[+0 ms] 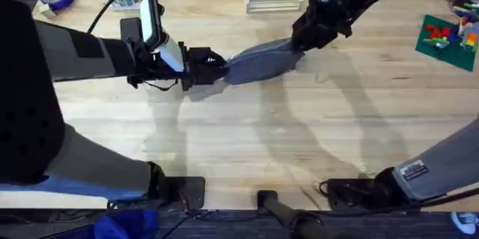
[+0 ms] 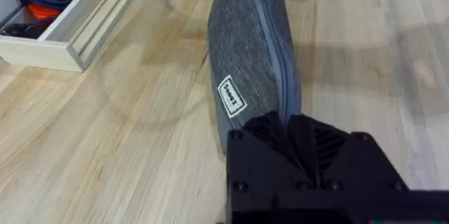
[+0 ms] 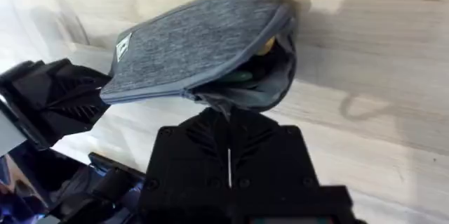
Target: Unzip the bag, pick up the pens from the table one at a time and place them inside, then zip the bag closed.
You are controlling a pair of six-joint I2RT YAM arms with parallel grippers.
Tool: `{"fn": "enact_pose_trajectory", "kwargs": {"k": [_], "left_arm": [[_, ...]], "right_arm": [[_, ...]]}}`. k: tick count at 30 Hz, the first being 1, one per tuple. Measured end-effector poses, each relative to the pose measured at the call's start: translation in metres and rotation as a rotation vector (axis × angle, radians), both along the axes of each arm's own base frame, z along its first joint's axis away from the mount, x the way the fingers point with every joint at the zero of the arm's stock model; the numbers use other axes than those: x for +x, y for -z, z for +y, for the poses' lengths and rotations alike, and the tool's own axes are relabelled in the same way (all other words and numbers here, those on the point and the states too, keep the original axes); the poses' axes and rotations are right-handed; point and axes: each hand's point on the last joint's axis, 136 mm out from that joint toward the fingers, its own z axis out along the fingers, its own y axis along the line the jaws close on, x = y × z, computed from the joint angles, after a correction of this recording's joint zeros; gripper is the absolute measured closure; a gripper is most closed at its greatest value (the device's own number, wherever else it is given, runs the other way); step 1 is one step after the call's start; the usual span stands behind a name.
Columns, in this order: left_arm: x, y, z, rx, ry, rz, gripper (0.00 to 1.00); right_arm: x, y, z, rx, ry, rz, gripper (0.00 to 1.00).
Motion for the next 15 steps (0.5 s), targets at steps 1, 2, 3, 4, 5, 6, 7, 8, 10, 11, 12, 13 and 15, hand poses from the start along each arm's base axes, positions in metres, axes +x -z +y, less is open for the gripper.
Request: {"fn": "enact_pose_trajectory", "kwargs": {"k": [1, 2, 3, 4, 5, 6, 7, 8, 10, 11, 12, 13, 15], "left_arm": [[0.0, 0.0, 0.0, 0.0, 0.0, 0.0, 0.959], [0.0, 0.0, 0.0, 0.0, 0.0, 0.0, 0.959], [0.0, 0.0, 0.0, 0.0, 0.0, 0.0, 0.959], [0.0, 0.0, 0.0, 0.0, 0.0, 0.0, 0.959], [0.0, 0.0, 0.0, 0.0, 0.0, 0.0, 0.959], [0.0, 0.0, 0.0, 0.0, 0.0, 0.0, 0.959], [0.0, 0.0, 0.0, 0.0, 0.0, 0.0, 0.959], [0.0, 0.0, 0.0, 0.0, 0.0, 0.0, 0.959], [0.0, 0.0, 0.0, 0.0, 0.0, 0.0, 0.959], [0.0, 0.0, 0.0, 0.0, 0.0, 0.001, 0.959], [0.0, 0.0, 0.0, 0.0, 0.0, 0.0, 0.959], [0.0, 0.0, 0.0, 0.0, 0.0, 0.001, 0.959], [0.0, 0.0, 0.0, 0.0, 0.0, 0.001, 0.959]], "right_arm": [[0.001, 0.0, -0.002, 0.0, 0.003, -0.002, 0.969], [0.001, 0.0, -0.003, -0.001, 0.005, -0.002, 0.969], [0.003, 0.0, -0.007, -0.004, 0.01, -0.004, 0.968], [0.003, 0.001, -0.009, -0.009, 0.011, -0.003, 0.968], [0.002, 0.001, -0.011, -0.017, 0.013, 0.0, 0.968], [0.001, 0.002, -0.013, -0.027, 0.015, 0.005, 0.968], [-0.001, 0.003, -0.015, -0.038, 0.016, 0.011, 0.968], [-0.002, 0.004, -0.017, -0.049, 0.017, 0.017, 0.968], [-0.004, 0.005, -0.019, -0.062, 0.016, 0.024, 0.969], [-0.004, 0.005, -0.02, -0.068, 0.015, 0.025, 0.968], [-0.004, 0.005, -0.021, -0.072, 0.013, 0.024, 0.968], [-0.004, 0.006, -0.022, -0.077, 0.013, 0.022, 0.968], [-0.004, 0.006, -0.024, -0.086, 0.011, 0.019, 0.969]]}}
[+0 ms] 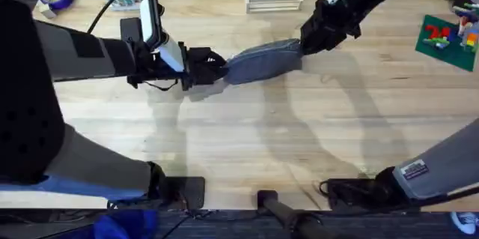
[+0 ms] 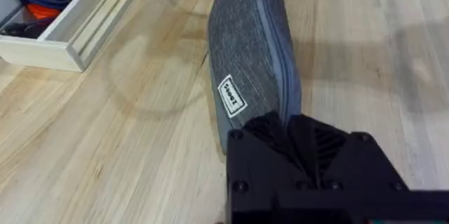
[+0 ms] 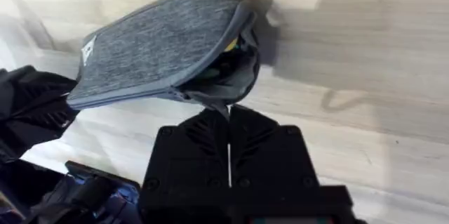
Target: Unzip the bag, pick up the pens from the table one at a time and place them inside, then zip the bag closed.
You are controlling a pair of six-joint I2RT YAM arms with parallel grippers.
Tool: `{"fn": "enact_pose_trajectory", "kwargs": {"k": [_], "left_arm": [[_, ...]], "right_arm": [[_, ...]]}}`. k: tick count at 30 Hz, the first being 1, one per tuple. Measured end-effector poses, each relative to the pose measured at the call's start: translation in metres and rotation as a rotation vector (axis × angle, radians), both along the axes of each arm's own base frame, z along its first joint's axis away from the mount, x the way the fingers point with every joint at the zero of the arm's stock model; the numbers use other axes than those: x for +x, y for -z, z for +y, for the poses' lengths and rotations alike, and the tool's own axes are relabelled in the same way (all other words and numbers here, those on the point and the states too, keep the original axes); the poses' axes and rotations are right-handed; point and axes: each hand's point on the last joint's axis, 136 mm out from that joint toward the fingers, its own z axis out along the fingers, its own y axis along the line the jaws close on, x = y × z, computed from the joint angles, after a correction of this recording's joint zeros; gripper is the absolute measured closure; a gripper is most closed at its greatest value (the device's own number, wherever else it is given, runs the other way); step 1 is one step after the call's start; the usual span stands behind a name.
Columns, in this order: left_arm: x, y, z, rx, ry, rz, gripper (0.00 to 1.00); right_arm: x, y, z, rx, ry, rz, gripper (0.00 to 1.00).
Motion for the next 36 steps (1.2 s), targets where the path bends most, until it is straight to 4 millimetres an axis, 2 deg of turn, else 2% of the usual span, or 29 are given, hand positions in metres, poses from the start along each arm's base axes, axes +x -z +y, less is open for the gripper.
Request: {"fn": "enact_pose_trajectory", "kwargs": {"k": [22, 30, 36], "left_arm": [[-0.002, 0.001, 0.0, -0.003, 0.0, 0.02, 0.959], [-0.002, 0.001, 0.0, -0.003, 0.0, 0.02, 0.959], [-0.002, 0.001, 0.0, -0.003, 0.0, 0.02, 0.959]], "right_arm": [[0.007, 0.002, -0.029, -0.024, 0.065, 0.0, 0.969], [0.008, 0.014, -0.036, -0.044, 0.071, 0.028, 0.969], [0.01, 0.014, -0.043, -0.058, 0.086, 0.026, 0.968]]}}
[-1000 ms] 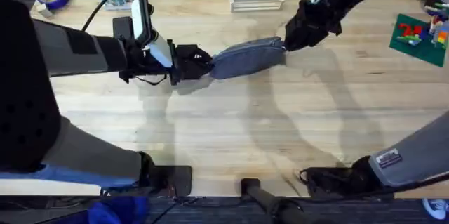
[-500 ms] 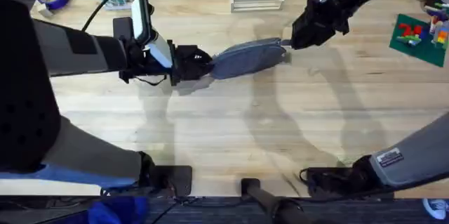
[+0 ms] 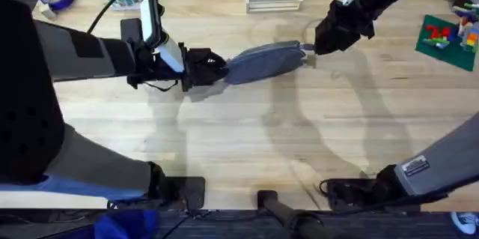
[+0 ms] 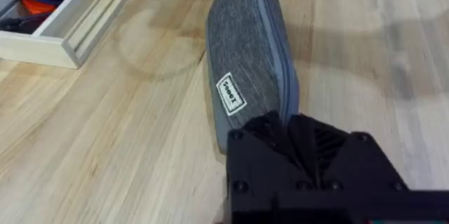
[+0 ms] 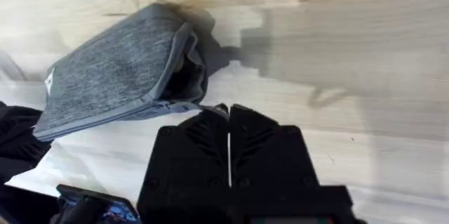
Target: Unzip the bag, pick up the pens from the table one at a time and place them inside, then zip the bag closed.
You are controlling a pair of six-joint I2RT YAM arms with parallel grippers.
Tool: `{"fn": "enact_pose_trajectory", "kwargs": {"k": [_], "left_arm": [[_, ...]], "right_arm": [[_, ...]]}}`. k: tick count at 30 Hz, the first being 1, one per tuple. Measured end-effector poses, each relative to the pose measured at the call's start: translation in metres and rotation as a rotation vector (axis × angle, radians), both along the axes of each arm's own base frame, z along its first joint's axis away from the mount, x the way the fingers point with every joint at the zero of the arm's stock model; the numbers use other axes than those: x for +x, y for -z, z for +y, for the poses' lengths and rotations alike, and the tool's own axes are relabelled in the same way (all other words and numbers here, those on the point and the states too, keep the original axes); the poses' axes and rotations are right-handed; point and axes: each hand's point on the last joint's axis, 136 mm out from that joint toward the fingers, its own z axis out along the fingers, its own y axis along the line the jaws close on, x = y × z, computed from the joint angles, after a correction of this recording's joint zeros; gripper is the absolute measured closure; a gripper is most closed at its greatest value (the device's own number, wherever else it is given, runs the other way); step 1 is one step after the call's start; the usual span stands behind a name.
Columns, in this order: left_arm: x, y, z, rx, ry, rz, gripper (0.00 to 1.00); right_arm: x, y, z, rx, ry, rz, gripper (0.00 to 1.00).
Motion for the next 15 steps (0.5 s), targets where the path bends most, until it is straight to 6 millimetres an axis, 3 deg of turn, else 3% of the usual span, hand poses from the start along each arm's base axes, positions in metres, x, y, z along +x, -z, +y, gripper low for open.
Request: {"fn": "enact_pose_trajectory", "kwargs": {"k": [8, 15], "left_arm": [[0.0, 0.0, 0.0, 0.0, 0.0, 0.0, 0.959], [0.0, 0.0, 0.0, 0.0, -0.001, 0.0, 0.959]], "right_arm": [[0.003, 0.001, -0.016, -0.027, 0.035, -0.002, 0.968], [0.005, 0.004, -0.044, -0.092, 0.085, -0.003, 0.968]]}}
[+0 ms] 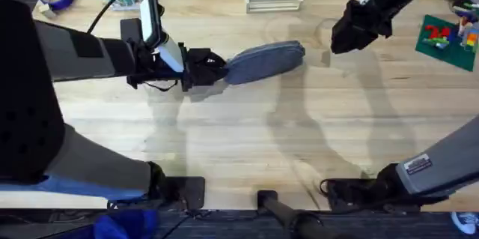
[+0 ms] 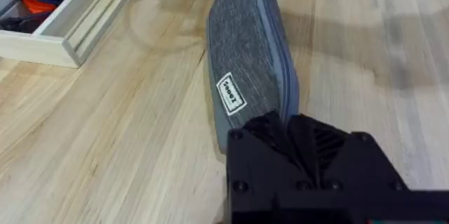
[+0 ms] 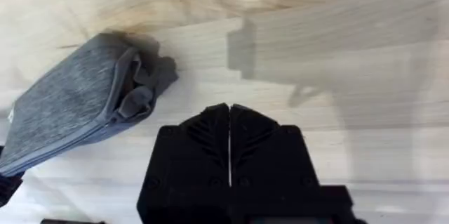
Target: Unzip the bag, pick up the pens from the table one at a time and place them inside, then zip the bag closed.
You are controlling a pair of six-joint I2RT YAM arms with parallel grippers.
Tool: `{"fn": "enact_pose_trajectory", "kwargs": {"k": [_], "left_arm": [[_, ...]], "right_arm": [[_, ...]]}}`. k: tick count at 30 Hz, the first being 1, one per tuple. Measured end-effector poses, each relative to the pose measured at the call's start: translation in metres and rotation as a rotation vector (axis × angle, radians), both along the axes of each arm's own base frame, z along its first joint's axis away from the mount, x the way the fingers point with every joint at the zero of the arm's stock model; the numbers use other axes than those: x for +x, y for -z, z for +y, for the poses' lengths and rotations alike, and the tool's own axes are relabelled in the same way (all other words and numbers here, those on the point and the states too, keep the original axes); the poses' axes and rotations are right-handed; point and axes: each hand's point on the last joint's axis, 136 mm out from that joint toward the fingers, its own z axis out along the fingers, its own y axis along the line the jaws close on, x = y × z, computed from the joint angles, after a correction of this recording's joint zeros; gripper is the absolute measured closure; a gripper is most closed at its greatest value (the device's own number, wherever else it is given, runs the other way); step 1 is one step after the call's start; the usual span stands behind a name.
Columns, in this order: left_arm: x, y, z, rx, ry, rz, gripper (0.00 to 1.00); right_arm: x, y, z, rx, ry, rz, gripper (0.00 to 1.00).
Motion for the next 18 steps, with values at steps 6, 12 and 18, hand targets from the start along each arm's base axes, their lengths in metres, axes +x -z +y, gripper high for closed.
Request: {"fn": "enact_pose_trajectory", "kwargs": {"k": [6, 12, 18], "left_arm": [[0.0, 0.0, 0.0, 0.0, 0.0, 0.0, 0.959], [0.0, 0.0, 0.0, 0.0, 0.0, 0.0, 0.959], [0.0, 0.0, 0.0, 0.0, 0.0, 0.0, 0.959]], "right_arm": [[-0.002, 0.003, -0.004, -0.013, -0.001, 0.005, 0.968], [-0.009, 0.01, -0.004, -0.014, -0.011, 0.031, 0.969], [-0.01, 0.011, -0.004, -0.014, -0.013, 0.033, 0.968]]}}
